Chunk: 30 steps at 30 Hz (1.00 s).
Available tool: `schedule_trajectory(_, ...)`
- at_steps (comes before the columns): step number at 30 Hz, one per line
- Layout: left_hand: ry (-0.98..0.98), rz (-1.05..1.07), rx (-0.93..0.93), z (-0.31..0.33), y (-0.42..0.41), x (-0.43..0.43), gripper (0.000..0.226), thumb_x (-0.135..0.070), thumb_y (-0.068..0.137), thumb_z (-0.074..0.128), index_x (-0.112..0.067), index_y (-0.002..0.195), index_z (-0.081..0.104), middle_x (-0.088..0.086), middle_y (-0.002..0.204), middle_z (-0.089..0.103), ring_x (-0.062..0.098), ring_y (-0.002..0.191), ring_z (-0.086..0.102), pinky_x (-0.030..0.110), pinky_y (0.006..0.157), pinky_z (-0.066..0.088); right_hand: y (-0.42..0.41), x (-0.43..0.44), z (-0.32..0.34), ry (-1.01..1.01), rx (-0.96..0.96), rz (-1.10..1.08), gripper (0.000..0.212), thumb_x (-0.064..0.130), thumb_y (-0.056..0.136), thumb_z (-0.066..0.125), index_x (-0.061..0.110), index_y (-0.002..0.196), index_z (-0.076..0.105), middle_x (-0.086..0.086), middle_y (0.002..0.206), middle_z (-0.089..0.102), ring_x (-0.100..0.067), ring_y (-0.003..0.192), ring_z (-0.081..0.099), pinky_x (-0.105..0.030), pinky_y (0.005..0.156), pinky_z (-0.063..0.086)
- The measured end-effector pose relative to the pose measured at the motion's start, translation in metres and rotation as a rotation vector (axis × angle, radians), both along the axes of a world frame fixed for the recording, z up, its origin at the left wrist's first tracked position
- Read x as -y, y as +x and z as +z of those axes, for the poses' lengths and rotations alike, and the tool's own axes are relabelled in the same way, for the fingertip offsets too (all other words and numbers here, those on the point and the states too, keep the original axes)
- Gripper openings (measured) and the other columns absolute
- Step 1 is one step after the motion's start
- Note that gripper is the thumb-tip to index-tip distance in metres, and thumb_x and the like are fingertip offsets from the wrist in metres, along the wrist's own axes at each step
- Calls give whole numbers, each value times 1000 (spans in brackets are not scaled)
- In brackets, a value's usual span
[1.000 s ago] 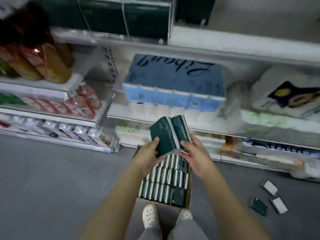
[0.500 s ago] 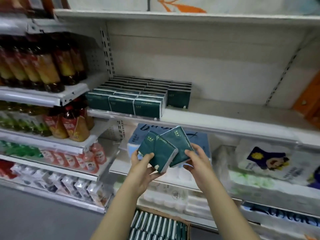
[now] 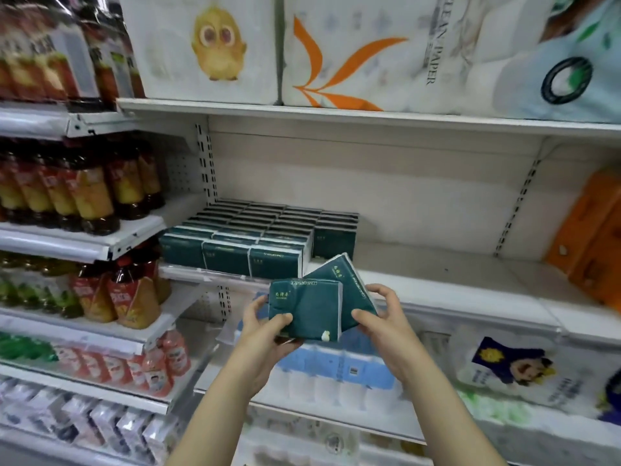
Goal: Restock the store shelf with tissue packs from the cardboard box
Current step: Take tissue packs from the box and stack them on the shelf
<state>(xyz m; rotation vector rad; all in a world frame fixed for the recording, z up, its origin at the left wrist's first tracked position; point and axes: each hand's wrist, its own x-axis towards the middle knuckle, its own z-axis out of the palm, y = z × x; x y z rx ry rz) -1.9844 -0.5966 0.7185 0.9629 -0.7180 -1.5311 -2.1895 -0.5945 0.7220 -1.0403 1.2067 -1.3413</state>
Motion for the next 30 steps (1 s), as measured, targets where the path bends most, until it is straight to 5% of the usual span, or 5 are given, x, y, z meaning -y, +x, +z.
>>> schedule_trajectory(8,-122,-102,218,15,37,44,27,-8,92,62,-3,117,56,14,113,70,24,96,67,36,81,53,20,32,10,-96,17,-212,28,-2,89,61,20,107,60,-2,95,73,-20,85,67,-40,86,53)
schedule_trajectory(12,-213,-49,342,21,51,63,31,-12,87,70,-9,113,55,0,103,71,16,98,66,25,73,46,25,41,6,-111,-9,-317,27,1,91,60,25,105,62,-3,103,71,-14,87,68,-33,79,54)
schedule_trajectory(20,-386,-8,464,34,52,109,80,-14,85,72,-45,140,24,-1,109,66,19,104,64,43,93,50,14,77,10,-134,-162,-390,31,11,92,62,39,103,63,-7,111,64,-28,103,65,-36,76,56)
schedule_trajectory(25,-499,69,589,51,41,134,59,-12,88,68,-40,130,37,-6,114,55,8,99,59,37,86,53,4,111,10,-150,-274,-361,36,7,91,63,25,120,54,2,122,57,-11,98,59,-37,84,55)
schedule_trajectory(30,-471,142,570,59,25,169,56,-7,91,62,-35,132,37,-7,115,55,6,99,56,29,85,50,-9,151,2,-149,-439,-340,34,6,90,65,15,120,55,-1,111,56,-2,88,58,-9,70,46)
